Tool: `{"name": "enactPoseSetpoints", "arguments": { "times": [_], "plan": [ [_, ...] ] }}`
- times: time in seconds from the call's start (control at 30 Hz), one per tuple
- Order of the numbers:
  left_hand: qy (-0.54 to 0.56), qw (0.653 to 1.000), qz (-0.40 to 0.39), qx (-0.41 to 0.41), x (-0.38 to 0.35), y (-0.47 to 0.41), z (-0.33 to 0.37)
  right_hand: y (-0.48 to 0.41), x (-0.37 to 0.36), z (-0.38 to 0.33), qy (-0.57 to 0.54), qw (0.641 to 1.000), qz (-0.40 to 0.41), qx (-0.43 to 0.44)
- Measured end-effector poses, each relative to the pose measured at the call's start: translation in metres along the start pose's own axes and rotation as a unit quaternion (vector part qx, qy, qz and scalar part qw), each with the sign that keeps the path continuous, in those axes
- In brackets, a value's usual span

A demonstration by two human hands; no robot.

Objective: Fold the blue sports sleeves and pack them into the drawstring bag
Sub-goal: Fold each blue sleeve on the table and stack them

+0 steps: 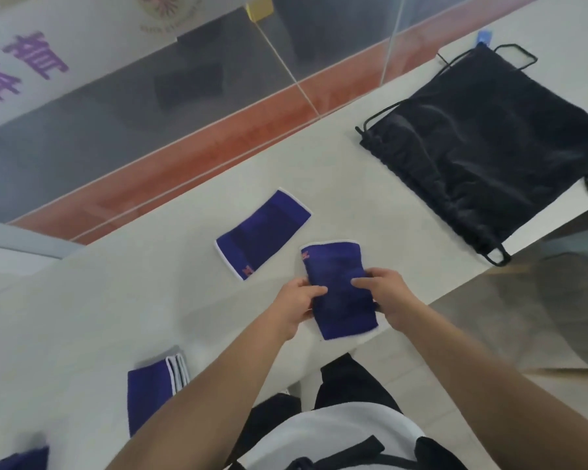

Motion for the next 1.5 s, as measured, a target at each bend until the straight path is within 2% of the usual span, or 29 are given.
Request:
{"name": "enactPoseSetpoints", "arguments": {
  "times": [0.13,0.27,0.37,0.5,0.67,0.8,1.07,1.17,1.27,1.33,1.43,1.5],
  "plan": [
    [0.006,1.0,-0.002,-0.029,0.032,0.021,-0.007,0.025,-0.027,0.004,-0.031,0.998,-0.051,0.005],
    [0.043,0.996,-0.027,-0.076,0.057,0.059,0.005,0.055,-0.05,-0.02,-0.039,0.994,-0.083,0.057],
    [0.057,0.981,-0.073,-0.172,0.073,0.107,0.037,0.091,-0.07,-0.064,-0.07,0.978,-0.133,0.148],
    [0.063,0.938,-0.102,-0.325,0.116,0.19,0.076,0.155,-0.099,-0.124,-0.129,0.931,-0.229,0.254],
    [0.101,0.91,-0.076,-0.395,0.16,0.232,0.076,0.19,-0.132,-0.147,-0.112,0.909,-0.266,0.299],
    [0.094,0.926,-0.049,-0.362,0.17,0.228,0.053,0.193,-0.15,-0.136,-0.136,0.912,-0.26,0.286],
    [0.159,0.956,-0.012,-0.246,0.204,0.209,0.0,0.179,-0.19,-0.084,-0.144,0.949,-0.244,0.141],
    [0.069,0.96,0.004,-0.27,0.217,0.21,-0.011,0.191,-0.206,-0.07,-0.097,0.947,-0.266,0.152],
    [0.054,0.961,-0.019,-0.272,0.226,0.213,-0.023,0.198,-0.219,-0.056,-0.086,0.948,-0.269,0.149],
    [0.073,0.958,-0.02,-0.276,0.235,0.215,-0.027,0.2,-0.23,-0.044,-0.059,0.948,-0.285,0.126],
    [0.158,0.949,-0.017,-0.273,0.255,0.214,-0.035,0.203,-0.248,-0.018,0.038,0.95,-0.3,0.079],
    [0.199,0.938,-0.016,-0.282,0.27,0.216,-0.041,0.206,-0.26,-0.007,0.058,0.951,-0.296,0.074]
  ]
}}
Point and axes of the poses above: each hand's wrist, its own y-axis away from the middle knuckle, its own x-axis out of the back of the hand, z = x × y, the point moved 9 cm from there along -y, towards the middle knuckle, and after that the axes turned 6 degrees about x, right-handed, at the moved point
